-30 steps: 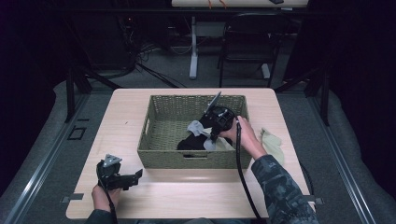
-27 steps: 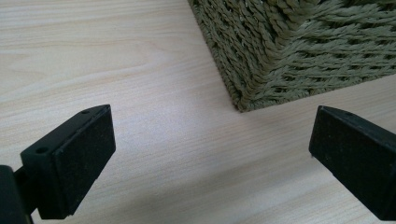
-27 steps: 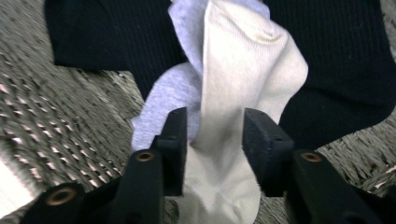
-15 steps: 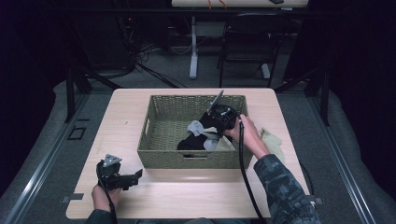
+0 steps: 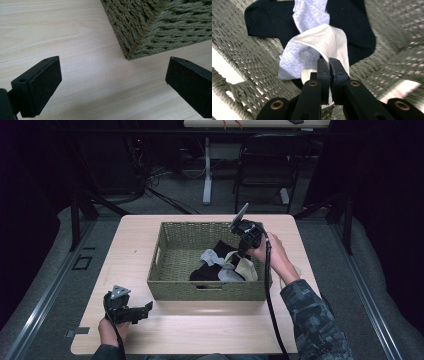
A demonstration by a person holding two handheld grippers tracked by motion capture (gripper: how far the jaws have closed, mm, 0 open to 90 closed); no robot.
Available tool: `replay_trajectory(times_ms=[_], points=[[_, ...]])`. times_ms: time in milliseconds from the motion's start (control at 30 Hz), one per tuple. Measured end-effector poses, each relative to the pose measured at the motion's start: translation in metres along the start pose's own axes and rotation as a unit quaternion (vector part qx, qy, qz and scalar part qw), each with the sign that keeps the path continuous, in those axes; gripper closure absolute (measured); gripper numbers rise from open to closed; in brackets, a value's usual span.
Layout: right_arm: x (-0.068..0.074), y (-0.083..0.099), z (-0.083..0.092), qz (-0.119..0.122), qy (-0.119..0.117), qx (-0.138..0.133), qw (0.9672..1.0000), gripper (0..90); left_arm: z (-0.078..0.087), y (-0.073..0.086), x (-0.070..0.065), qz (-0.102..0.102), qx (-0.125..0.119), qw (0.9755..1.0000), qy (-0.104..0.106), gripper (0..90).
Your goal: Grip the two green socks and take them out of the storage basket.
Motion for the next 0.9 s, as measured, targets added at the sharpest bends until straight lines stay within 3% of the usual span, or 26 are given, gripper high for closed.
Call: replay_trajectory(times_ms=[900], points=[[-0.001,-0.023,0.082,0.012,0.025,-0.042,0.9987,87.5,0.0,0.0,-0.001,0.0,-0.001,1.0,0.001,0.4]])
Point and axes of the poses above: each handheld gripper's, and its own axes: z roughly backward along the jaws, y roughly out of its underside, x roughly to its left, the point moved 5 cm from there along -z, roughly forward along the jaws, and after that the axes turned 9 degrees about z, right-handed, at the moved point
